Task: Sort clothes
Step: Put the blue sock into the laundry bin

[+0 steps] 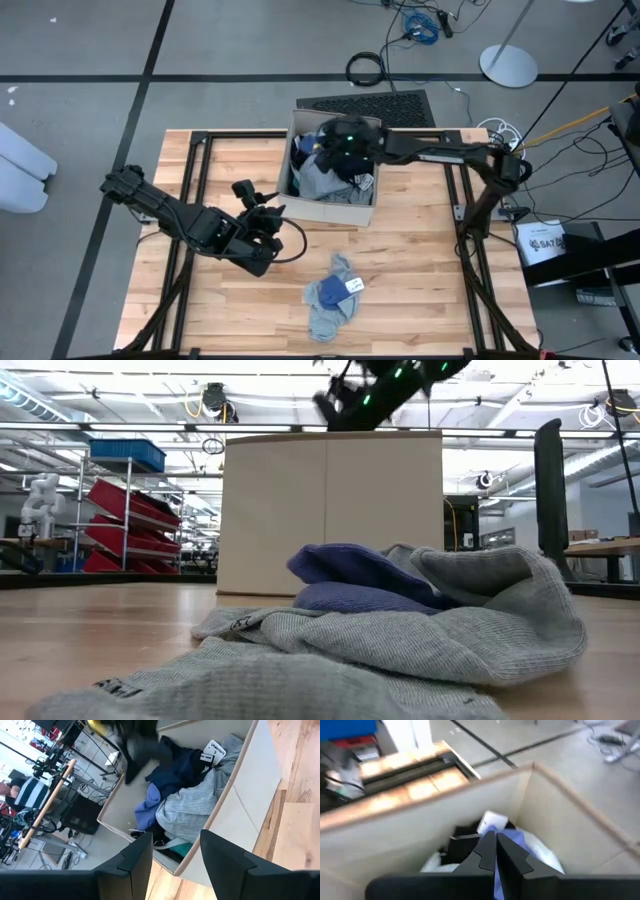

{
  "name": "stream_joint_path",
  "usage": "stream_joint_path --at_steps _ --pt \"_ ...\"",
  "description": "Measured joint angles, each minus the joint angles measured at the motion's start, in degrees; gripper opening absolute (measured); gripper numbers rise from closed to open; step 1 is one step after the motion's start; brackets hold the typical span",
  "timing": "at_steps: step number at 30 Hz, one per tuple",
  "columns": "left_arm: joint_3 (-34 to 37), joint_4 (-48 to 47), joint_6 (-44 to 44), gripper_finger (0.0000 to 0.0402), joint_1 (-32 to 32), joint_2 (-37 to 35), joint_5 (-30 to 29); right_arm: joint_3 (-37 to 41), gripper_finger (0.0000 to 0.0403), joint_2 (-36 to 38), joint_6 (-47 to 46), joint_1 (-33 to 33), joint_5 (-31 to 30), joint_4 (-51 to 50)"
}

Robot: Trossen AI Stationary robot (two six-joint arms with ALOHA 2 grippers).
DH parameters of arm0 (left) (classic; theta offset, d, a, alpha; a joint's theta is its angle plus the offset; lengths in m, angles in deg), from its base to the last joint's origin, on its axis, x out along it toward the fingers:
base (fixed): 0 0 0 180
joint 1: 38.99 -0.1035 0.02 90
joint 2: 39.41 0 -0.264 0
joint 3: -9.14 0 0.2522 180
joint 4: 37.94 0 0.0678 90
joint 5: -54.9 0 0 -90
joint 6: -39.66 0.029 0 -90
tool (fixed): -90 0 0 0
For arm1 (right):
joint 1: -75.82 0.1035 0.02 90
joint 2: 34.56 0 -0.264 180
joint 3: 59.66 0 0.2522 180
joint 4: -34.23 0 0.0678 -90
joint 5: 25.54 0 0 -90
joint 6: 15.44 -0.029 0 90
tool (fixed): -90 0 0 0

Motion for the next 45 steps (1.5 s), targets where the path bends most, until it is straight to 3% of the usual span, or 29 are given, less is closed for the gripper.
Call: stream_joint_path --at_steps 8,13,16,22,31,39,45 --pt "0.00 1.05 -0.03 0.0175 0.01 0.01 0.50 -0.04 0.0000 12.20 1.04 4.39 2.77 -13.19" --pt "0.00 1.75 -1.27 0.0175 0.01 -0.01 5.62 -0.09 0.0000 17.22 -0.21 9.73 11.58 -25.31" --pt "0.00 3.15 -1.27 0.0175 -0.01 0.01 9.65 -0.09 0.0000 19.31 -1.59 14.16 13.60 -32.07" --pt "0.80 9.40 1.52 0.0175 0.01 0.47 27.30 -0.09 0.0000 21.08 -6.15 24.33 14.81 -44.48" --pt "5.38 29.10 26.00 0.0175 -1.39 5.05 52.08 -0.09 0.0000 19.30 -7.18 36.44 14.42 -41.07" --pt "5.40 38.88 30.32 0.0175 -5.48 11.79 65.51 -0.09 0.0000 18.72 -5.10 42.19 14.35 -38.82" --pt "5.40 41.77 27.87 0.0175 -8.45 18.51 70.63 -0.09 0.0000 18.77 -5.07 44.09 14.45 -38.83"
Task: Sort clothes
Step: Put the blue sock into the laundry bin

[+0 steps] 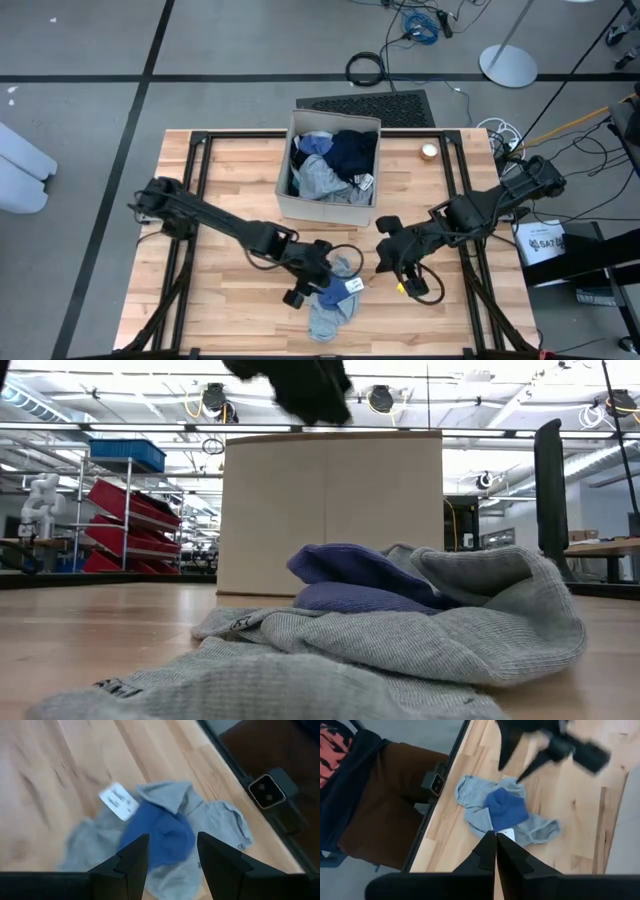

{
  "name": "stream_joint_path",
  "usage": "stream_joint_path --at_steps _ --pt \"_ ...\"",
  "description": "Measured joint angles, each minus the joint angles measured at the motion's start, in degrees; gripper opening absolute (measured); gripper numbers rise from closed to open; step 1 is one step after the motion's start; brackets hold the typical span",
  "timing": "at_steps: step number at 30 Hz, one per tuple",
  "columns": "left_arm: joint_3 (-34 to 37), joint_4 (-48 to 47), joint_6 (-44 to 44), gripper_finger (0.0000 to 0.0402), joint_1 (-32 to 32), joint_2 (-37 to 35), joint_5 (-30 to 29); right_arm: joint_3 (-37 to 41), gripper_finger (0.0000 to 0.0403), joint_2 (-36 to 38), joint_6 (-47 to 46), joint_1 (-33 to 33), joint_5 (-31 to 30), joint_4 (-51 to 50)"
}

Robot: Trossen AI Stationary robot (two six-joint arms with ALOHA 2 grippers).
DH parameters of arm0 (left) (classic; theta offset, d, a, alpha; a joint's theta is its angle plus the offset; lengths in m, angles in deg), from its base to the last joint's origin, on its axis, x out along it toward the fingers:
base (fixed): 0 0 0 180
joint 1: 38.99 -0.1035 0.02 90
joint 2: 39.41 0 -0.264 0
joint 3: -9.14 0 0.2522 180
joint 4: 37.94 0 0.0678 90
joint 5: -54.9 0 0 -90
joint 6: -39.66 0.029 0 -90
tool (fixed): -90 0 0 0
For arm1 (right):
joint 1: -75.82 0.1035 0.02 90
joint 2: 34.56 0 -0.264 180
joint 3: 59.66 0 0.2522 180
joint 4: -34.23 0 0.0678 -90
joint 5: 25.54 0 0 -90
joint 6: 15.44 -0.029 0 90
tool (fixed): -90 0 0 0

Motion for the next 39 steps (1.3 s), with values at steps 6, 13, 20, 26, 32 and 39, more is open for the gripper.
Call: stream_joint_path --at_steps 6,13,20,26,32,39 --pt "-0.04 0.47 -7.02 0.0175 -1.44 6.38 7.74 0.00 0.0000 0.02 0.02 -0.20 -0.21 0.02" --pt "-0.04 0.92 -6.53 0.0175 -2.60 11.04 10.59 0.00 0.0000 0.04 0.26 -0.16 -0.07 0.00" --pt "-0.07 3.21 -7.99 0.0175 -2.90 13.39 10.97 0.00 0.0000 0.04 0.70 -0.18 -0.10 0.02" --pt "-0.07 2.77 -8.11 0.0175 -2.88 13.38 12.19 0.00 0.0000 0.04 0.72 -0.18 -0.13 0.24" --pt "-1.44 3.00 -8.12 0.0175 -2.87 13.15 13.81 0.00 0.0000 0.04 1.77 -0.18 -0.16 0.35" --pt "-2.43 2.64 -8.09 0.0175 -2.25 13.15 13.56 0.00 0.0000 0.04 1.77 -0.16 -0.16 0.44"
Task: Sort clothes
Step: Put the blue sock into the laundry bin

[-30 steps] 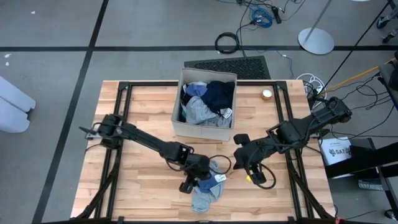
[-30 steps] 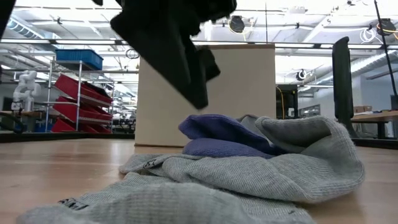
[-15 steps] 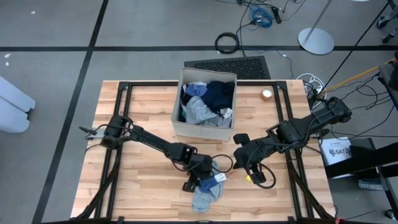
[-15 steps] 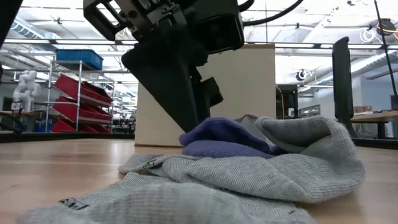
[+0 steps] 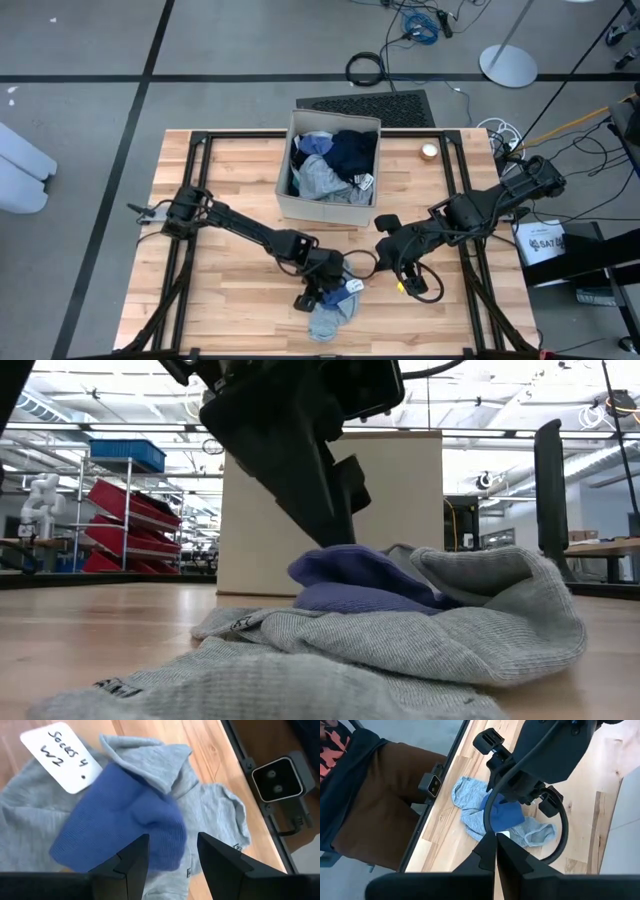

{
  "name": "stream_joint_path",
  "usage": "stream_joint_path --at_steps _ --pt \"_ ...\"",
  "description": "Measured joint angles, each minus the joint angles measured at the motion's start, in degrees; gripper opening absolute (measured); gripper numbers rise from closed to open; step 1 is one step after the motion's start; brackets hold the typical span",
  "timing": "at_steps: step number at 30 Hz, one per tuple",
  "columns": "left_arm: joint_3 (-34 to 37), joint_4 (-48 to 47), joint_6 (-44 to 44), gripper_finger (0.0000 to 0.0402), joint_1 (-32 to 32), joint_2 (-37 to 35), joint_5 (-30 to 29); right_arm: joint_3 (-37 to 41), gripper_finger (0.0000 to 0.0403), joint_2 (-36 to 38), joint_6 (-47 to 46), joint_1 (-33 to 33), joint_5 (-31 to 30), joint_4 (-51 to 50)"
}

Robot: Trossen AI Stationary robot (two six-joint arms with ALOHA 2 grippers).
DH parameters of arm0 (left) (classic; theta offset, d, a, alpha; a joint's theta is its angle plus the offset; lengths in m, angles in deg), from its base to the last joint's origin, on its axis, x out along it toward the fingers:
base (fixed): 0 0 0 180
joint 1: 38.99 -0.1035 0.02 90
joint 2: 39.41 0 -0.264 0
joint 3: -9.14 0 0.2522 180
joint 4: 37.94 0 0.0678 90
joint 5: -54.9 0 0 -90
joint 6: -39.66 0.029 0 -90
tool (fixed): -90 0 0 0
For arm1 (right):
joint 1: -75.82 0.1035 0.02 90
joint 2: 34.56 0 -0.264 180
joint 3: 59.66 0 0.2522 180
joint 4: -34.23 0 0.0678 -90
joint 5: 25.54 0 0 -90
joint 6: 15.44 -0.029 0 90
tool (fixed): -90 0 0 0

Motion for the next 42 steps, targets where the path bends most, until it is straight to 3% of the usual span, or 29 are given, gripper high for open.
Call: stream_joint_path --at_steps 11,15,28,32,39,42 --pt "-0.04 0.05 -0.10 0.0175 -0.24 4.10 0.42 0.02 0.0000 0.00 0.26 -0.02 0.01 0.98" --pt "-0.07 0.06 -1.20 0.0175 -1.14 4.33 2.78 0.06 0.0000 0.00 0.26 -0.02 0.02 0.92" --pt "-1.09 -0.90 -1.62 0.0171 -1.38 4.28 2.83 0.07 0.0000 0.02 0.44 -0.02 0.02 0.92" --pt "-3.03 -1.94 -1.60 0.0133 -1.38 4.28 2.79 0.07 0.0000 0.02 0.46 -0.02 0.02 0.96" --pt "-6.47 -8.07 -0.05 0.0016 -1.38 4.28 2.44 0.07 0.0000 0.02 0.46 -0.01 0.02 0.98" --pt "-8.39 -13.45 0.43 0.0012 -1.38 4.28 0.80 0.07 0.0000 0.02 0.46 -0.02 0.02 1.01"
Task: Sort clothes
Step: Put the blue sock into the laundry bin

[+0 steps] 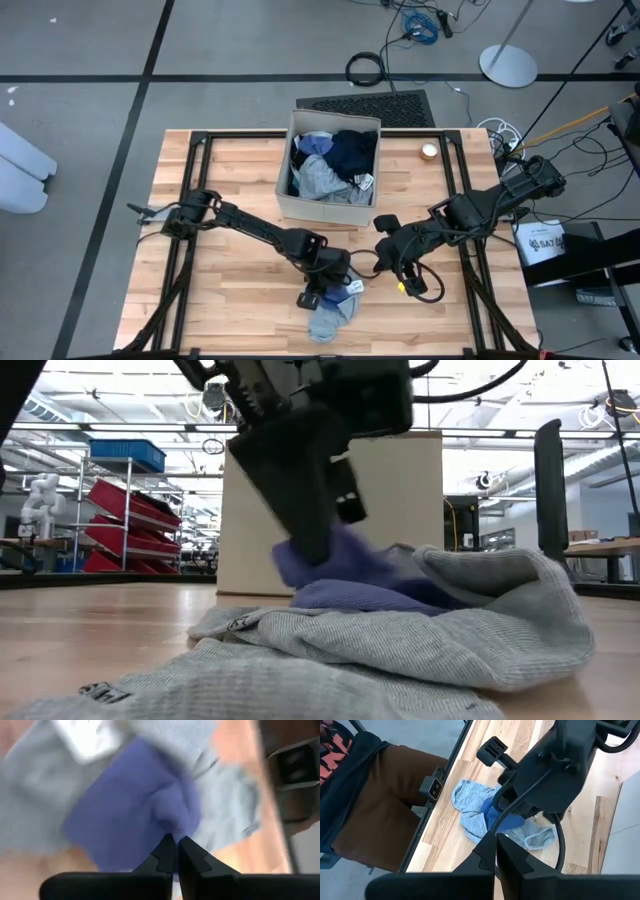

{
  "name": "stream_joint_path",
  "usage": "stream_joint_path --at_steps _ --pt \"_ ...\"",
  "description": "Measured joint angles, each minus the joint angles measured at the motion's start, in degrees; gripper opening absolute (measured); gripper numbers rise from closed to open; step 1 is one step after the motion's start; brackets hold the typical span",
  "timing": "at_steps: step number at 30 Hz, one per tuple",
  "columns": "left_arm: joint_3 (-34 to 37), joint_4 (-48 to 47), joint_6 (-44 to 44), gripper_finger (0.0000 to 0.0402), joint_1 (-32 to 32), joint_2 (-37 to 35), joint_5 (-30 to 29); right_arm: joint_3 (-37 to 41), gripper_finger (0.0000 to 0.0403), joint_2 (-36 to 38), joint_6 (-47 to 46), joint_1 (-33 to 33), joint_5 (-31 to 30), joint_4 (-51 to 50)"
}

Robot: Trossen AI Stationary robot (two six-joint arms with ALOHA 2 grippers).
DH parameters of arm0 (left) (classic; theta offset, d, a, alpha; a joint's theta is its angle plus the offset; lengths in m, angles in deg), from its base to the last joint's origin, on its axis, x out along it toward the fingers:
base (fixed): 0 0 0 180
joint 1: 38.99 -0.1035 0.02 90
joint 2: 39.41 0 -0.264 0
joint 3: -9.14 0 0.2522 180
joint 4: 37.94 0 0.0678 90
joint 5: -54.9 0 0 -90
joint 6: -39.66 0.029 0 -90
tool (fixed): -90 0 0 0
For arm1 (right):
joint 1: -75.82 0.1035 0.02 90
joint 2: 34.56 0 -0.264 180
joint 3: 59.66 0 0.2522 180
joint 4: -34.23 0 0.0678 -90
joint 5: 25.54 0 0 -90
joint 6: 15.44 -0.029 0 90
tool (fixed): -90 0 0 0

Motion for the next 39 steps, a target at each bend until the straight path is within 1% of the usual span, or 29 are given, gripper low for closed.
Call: stream_joint_path --at_steps 4,7,11,17,21,24,27,29,32,35,39 --pt "-3.75 -11.20 0.07 0.0007 0.08 -0.28 -9.07 0.00 0.0000 0.00 0.00 0.00 0.00 0.02" --pt "-5.78 -15.90 0.35 0.0005 0.87 -1.79 -15.08 0.00 0.0000 0.00 0.00 0.00 0.00 0.04" --pt "-5.84 -17.43 2.60 0.0004 3.04 -6.33 -22.59 0.00 0.0000 0.00 0.00 0.00 0.00 0.02" --pt "-5.72 -20.33 -0.10 0.0003 7.04 -15.48 -38.07 0.00 0.0000 0.00 0.64 0.00 -0.05 0.71" --pt "-3.86 -19.42 -1.85 0.0003 11.09 -21.63 -46.47 0.00 0.0000 0.00 5.62 0.00 -0.29 3.19" --pt "-2.72 -18.55 -3.21 0.0003 13.95 -24.39 -52.36 0.00 0.0000 -0.13 9.68 0.00 -1.11 7.50" --pt "-2.63 -16.34 -2.99 0.0002 16.03 -25.23 -55.40 -0.01 0.0000 -1.00 12.70 -0.07 -2.82 13.00" --pt "-2.59 -15.34 -1.74 0.0002 16.93 -25.31 -57.18 -0.04 0.0000 -2.10 14.89 -0.42 -2.89 16.45" --pt "-2.56 -13.78 -0.27 0.0002 17.11 -25.33 -59.30 -0.07 0.0000 -4.42 18.77 -0.55 -2.87 19.09" --pt "-2.56 -13.73 -0.25 0.0002 16.78 -25.35 -59.63 -0.07 0.0000 -6.83 24.05 -1.36 -2.95 21.91" --pt "-2.56 -13.71 -0.22 0.0002 16.76 -25.35 -59.61 -0.09 0.0000 -7.92 26.83 -3.35 -3.33 25.69"
